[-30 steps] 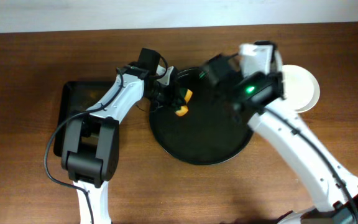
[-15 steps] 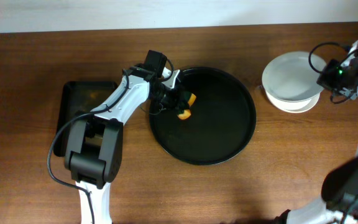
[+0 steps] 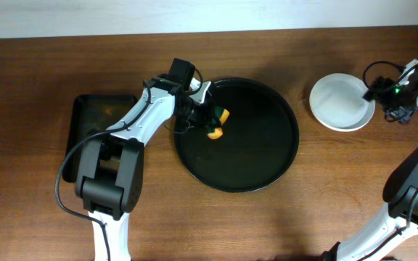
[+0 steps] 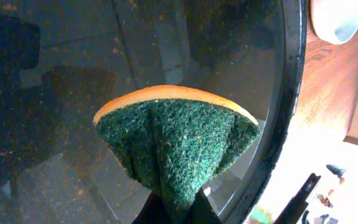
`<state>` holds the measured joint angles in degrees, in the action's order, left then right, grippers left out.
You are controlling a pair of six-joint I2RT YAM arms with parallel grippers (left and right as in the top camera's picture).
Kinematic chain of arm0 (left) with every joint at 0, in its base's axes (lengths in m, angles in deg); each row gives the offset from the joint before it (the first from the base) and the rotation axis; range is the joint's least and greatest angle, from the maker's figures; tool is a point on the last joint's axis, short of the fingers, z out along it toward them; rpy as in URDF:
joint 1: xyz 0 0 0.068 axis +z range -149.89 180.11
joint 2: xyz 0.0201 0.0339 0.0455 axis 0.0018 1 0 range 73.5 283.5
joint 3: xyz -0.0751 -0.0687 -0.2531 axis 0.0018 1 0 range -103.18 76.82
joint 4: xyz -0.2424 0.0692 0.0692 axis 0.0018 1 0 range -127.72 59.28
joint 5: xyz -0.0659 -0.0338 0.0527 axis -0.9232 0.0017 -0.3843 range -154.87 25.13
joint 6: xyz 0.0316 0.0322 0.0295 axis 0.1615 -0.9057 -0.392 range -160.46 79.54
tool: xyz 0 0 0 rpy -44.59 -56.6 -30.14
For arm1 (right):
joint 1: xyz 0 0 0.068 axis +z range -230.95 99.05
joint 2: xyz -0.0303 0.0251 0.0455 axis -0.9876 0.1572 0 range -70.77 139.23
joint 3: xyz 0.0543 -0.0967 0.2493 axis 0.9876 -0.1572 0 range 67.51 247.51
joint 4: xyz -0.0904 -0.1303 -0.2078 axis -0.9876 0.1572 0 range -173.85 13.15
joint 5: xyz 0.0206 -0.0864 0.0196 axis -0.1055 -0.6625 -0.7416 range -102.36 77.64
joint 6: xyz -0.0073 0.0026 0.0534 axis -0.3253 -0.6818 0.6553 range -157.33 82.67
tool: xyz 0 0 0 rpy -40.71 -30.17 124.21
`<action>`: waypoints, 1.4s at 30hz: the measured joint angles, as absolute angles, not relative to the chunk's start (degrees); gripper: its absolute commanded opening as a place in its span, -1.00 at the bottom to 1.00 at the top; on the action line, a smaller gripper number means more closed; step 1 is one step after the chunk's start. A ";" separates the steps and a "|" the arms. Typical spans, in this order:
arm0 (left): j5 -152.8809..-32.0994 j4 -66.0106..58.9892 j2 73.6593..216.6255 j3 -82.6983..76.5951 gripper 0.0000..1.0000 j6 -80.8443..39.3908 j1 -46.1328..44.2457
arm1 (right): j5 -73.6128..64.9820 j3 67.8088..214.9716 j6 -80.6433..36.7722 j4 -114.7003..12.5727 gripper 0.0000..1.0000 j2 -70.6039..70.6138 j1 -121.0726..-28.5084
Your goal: Clean dirty plates on tray and stack at the side
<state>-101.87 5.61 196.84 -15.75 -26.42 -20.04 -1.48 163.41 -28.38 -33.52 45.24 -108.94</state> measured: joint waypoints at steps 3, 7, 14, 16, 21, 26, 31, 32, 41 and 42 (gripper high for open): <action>-100.69 6.79 196.10 -16.21 -1.00 -27.03 -20.01 | -1.24 163.63 -28.54 -31.34 0.98 45.22 -108.92; -93.89 9.75 189.35 -16.30 -1.00 -27.45 -19.60 | 1.86 164.96 -29.63 -24.78 0.98 43.75 -107.74; -71.49 25.55 170.51 -18.44 -0.99 -26.88 -10.83 | 5.99 167.67 -33.69 -17.15 0.97 31.91 -92.09; -65.67 32.02 169.20 -18.79 -0.98 -26.42 -6.77 | 6.19 167.98 -34.31 -15.93 0.97 29.94 -85.95; -60.38 32.26 169.61 -14.00 -0.07 -25.74 -1.85 | 4.92 168.00 -33.02 -15.58 0.97 30.44 -77.86; -56.27 25.99 169.61 -10.81 0.98 -25.74 1.60 | 4.46 168.00 -32.67 -14.01 0.97 30.48 -74.76; -56.19 23.69 169.61 -10.37 0.98 -25.70 4.16 | 4.18 168.00 -32.62 -13.44 0.97 30.51 -74.80; -57.39 23.47 169.61 -10.37 0.98 -25.68 4.20 | 4.18 168.00 -32.62 -13.44 0.97 30.51 -74.80; -64.08 23.36 169.61 -10.37 0.99 -25.70 4.16 | 4.02 168.00 -32.60 -13.42 0.97 30.51 -74.80; -64.12 23.36 169.61 -10.37 0.99 -25.70 4.16 | 4.02 168.00 -32.58 -13.42 0.97 30.51 -74.80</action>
